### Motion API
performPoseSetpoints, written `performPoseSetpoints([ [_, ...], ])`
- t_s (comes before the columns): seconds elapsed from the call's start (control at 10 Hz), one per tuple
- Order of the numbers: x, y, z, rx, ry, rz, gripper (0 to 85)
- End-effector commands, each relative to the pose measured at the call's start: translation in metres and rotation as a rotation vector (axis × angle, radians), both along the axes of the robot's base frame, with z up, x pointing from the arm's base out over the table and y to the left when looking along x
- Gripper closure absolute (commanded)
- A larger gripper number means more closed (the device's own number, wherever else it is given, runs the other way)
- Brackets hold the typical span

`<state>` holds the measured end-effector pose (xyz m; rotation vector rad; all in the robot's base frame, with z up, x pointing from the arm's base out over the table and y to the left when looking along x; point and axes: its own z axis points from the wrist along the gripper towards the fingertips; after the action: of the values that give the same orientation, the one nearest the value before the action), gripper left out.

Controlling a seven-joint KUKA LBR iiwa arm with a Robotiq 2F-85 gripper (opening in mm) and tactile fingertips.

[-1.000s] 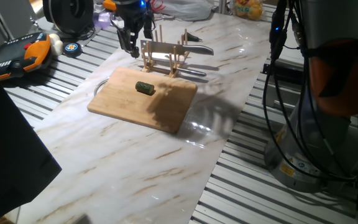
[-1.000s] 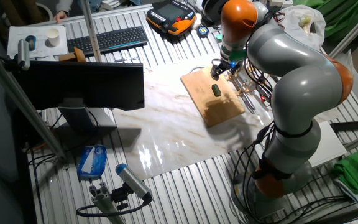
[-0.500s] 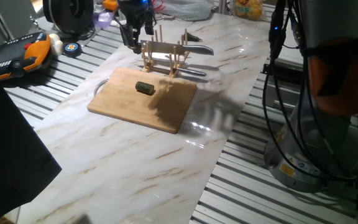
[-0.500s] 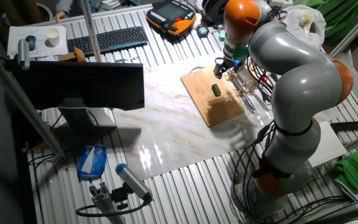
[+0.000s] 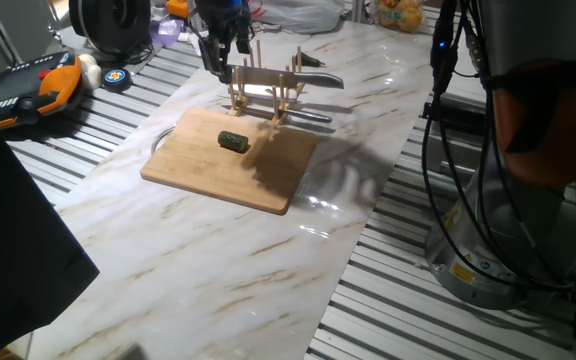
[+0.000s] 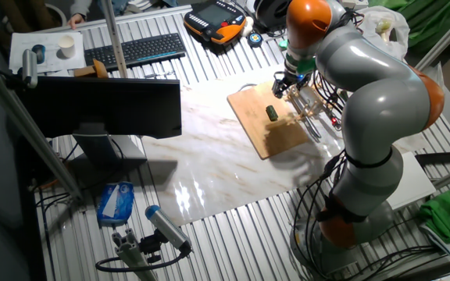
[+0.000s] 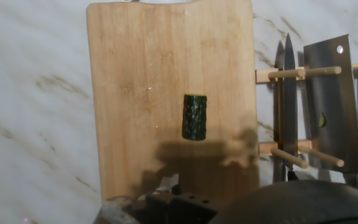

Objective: Cut the cucumber into segments

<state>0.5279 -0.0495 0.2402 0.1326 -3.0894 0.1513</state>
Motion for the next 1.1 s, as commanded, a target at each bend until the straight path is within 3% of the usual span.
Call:
performPoseSetpoints([
  [0.0, 0.0008, -0.002, -0.002, 0.000, 0.001, 0.004, 0.0],
  [0.3, 0.0031, -0.015, -0.017, 0.019, 0.003, 0.020, 0.0],
  [1.0, 0.0051, -0.028, -0.019, 0.023, 0.014, 0.028, 0.0],
])
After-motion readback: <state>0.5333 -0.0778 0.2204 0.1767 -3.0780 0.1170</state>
